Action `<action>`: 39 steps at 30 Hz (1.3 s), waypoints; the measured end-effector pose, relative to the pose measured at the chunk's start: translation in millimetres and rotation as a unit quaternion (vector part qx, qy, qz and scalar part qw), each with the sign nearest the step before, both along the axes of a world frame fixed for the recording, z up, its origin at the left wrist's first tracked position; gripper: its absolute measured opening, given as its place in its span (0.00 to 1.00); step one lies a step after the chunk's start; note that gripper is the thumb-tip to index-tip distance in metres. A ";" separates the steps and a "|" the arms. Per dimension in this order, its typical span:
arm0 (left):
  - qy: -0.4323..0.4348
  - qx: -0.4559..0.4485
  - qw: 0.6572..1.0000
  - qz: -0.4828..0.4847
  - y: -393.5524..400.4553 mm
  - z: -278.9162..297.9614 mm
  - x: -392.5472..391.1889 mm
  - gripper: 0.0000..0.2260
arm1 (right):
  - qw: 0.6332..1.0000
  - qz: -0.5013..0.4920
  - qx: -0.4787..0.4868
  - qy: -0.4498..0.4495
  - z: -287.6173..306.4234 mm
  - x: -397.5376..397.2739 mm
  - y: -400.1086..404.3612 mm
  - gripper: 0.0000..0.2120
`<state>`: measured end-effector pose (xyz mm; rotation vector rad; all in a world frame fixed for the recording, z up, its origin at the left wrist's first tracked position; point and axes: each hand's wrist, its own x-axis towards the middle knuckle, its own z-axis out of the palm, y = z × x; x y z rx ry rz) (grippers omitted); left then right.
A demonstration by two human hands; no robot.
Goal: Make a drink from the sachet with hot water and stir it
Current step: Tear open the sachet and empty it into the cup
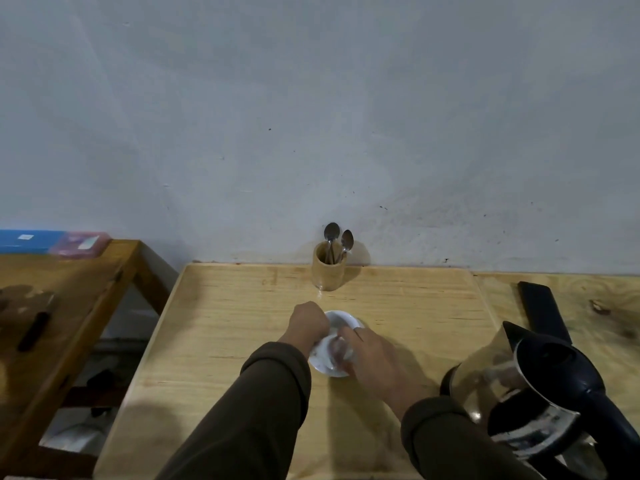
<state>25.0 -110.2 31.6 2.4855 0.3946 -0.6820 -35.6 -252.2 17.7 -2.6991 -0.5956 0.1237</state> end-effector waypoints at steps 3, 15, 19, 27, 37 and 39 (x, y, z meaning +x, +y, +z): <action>-0.004 0.020 1.000 -0.003 -1.6 0.3 0.5 0.14 | 1.000 -0.010 0.002 -0.017 -7.2 0.5 -2.1 0.16; 0.071 -0.114 0.983 0.123 9.3 13.7 23.0 0.14 | 0.990 -0.065 0.115 0.057 -6.6 10.3 -6.2 0.08; 0.101 -0.213 0.955 0.178 11.5 21.2 20.0 0.14 | 0.978 -0.094 0.169 0.083 -2.0 14.5 -6.7 0.05; 0.084 -0.350 0.906 0.224 4.0 28.3 11.0 0.25 | 0.956 -0.158 0.219 0.114 1.4 26.7 -4.0 0.05; 0.093 -0.445 0.839 0.300 5.5 21.8 9.7 0.28 | 0.942 -0.220 0.205 0.149 11.8 31.0 -0.6 0.21; 0.085 -0.450 0.835 0.306 5.8 19.4 9.0 0.29 | 0.937 -0.225 0.219 0.155 15.5 29.5 1.0 0.21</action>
